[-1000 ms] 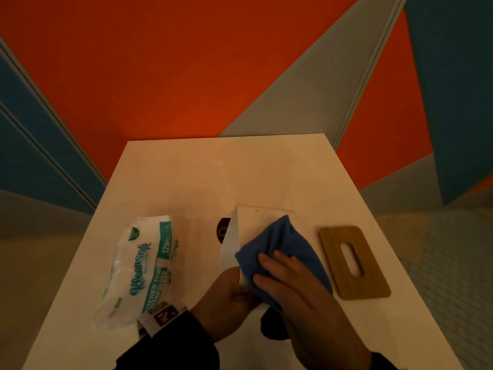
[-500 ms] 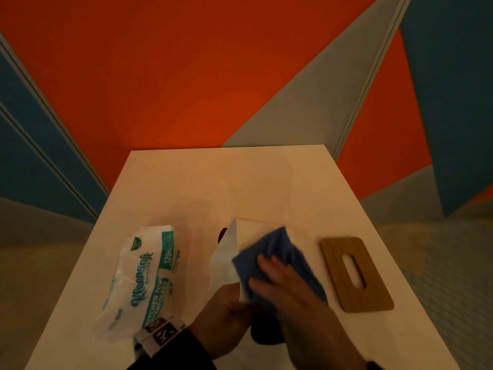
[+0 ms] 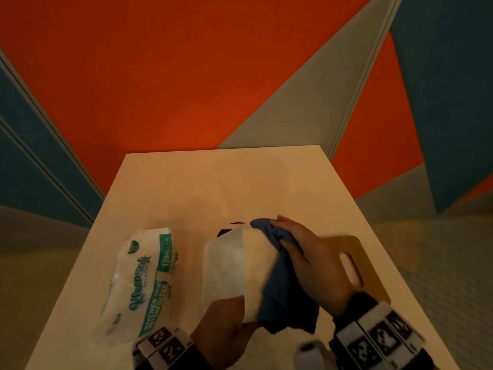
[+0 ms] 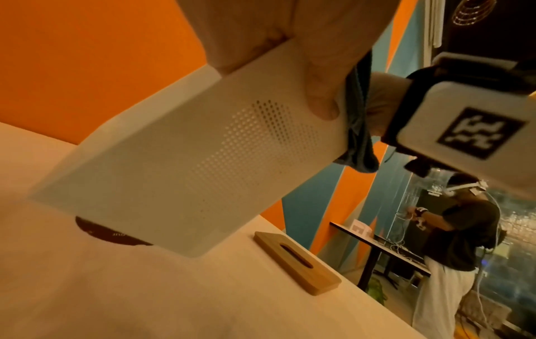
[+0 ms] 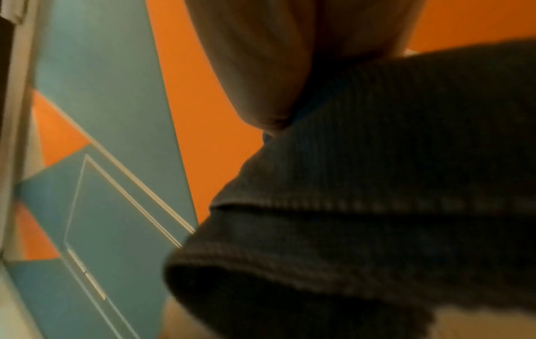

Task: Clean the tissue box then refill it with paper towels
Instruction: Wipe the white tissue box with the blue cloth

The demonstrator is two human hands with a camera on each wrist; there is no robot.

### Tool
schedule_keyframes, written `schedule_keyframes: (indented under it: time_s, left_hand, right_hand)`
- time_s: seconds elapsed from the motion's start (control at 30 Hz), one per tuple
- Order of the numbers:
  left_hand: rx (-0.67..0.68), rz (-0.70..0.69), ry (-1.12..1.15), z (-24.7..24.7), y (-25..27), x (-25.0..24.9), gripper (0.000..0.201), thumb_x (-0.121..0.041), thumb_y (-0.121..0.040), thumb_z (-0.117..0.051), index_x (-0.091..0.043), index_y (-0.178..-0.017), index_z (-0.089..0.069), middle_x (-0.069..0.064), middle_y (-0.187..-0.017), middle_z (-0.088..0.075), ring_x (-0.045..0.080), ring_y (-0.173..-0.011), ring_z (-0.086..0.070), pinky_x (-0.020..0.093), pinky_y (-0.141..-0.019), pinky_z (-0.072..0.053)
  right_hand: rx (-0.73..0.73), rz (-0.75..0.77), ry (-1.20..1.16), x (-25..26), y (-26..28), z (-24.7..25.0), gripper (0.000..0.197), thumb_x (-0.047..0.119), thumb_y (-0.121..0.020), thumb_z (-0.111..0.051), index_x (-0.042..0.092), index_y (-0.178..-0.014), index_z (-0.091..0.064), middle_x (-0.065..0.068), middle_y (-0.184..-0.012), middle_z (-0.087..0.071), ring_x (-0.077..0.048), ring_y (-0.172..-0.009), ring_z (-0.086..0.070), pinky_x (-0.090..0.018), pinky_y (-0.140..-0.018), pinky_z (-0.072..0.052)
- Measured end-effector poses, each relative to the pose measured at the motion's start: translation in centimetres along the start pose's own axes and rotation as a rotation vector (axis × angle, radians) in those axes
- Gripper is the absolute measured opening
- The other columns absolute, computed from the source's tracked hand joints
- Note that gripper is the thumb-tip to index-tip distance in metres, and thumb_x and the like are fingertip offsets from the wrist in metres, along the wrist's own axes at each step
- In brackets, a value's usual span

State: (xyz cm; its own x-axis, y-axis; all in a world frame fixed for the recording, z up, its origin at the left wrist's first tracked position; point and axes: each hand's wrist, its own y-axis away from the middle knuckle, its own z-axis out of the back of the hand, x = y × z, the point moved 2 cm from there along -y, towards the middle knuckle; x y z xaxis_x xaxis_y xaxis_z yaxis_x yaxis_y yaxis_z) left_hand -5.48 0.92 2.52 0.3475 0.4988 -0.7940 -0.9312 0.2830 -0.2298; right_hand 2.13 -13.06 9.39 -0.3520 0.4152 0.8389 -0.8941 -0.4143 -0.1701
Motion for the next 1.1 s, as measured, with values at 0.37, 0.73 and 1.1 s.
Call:
schedule_keyframes:
  time_s: [0.37, 0.73, 1.1]
  left_hand:
    - [-0.08, 0.428, 0.618, 1.1, -1.8, -1.5, 0.035, -0.001, -0.073, -0.068, -0.035, -0.069, -0.064, -0.033, -0.059, -0.069, -0.018, -0.064, -0.062, 0.001, -0.059, -0.048]
    - [-0.108, 0.627, 1.174, 2.8, -3.5, -1.9, 0.04, -0.001, -0.056, -0.068, -0.02, -0.091, -0.065, -0.002, -0.072, -0.078, 0.017, -0.068, -0.072, 0.032, -0.062, -0.061]
    - [-0.186, 0.802, 1.361, 2.6, -4.6, -1.3, 0.051, -0.042, -0.093, -0.029, -0.011, -0.083, -0.069, 0.01, -0.073, -0.077, 0.024, -0.066, -0.073, 0.032, -0.054, -0.061]
  right_hand:
    - [-0.065, 0.112, 0.167, -2.8, 6.9, -1.3, 0.056, 0.035, -0.078, -0.044, 0.068, -0.12, -0.029, 0.057, -0.132, -0.01, 0.028, -0.126, -0.01, 0.011, -0.096, -0.005]
    - [-0.118, 0.259, 0.154, -2.7, 7.9, -1.5, 0.035, 0.039, -0.094, -0.04, 0.029, -0.125, -0.053, 0.028, -0.15, -0.02, 0.007, -0.137, -0.02, 0.001, -0.105, -0.013]
    - [-0.033, 0.344, 0.428, -1.4, 7.4, -3.5, 0.037, 0.036, -0.099, -0.021, 0.032, -0.135, -0.03, 0.022, -0.155, 0.003, -0.015, -0.143, -0.004, -0.014, -0.113, 0.005]
